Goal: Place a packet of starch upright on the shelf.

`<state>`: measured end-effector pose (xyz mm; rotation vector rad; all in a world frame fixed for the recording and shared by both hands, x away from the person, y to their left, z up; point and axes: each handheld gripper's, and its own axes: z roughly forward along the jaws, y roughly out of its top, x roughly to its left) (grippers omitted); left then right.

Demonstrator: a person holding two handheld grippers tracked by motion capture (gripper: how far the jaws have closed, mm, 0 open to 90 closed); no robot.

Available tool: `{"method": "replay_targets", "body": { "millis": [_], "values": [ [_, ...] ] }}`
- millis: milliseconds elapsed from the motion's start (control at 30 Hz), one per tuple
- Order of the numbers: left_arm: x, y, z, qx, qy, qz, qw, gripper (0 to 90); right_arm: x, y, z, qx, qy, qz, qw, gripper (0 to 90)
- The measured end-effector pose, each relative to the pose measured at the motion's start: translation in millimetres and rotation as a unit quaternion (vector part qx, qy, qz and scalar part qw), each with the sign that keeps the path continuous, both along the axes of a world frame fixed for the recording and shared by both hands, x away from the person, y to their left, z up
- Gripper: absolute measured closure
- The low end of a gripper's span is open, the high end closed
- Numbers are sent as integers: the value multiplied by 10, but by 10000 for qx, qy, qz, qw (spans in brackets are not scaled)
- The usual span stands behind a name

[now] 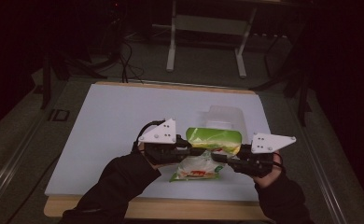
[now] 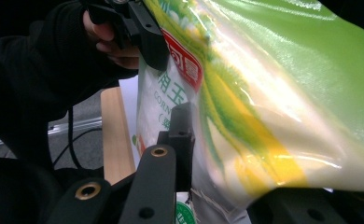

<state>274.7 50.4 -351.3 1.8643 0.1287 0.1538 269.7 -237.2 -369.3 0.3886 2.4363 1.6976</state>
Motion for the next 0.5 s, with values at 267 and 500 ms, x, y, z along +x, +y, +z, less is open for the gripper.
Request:
{"method": "replay_targets", "body": {
  "millis": [267,500],
  "values": [
    [13,25,-9,-191,99,-39,9998,851,14,-2,115,-149,60,53,9999,796],
    [-11,34,23,-269,163,-93,9995,733,13,-29,242,-230,-50,124,9996,807]
  ]
}}
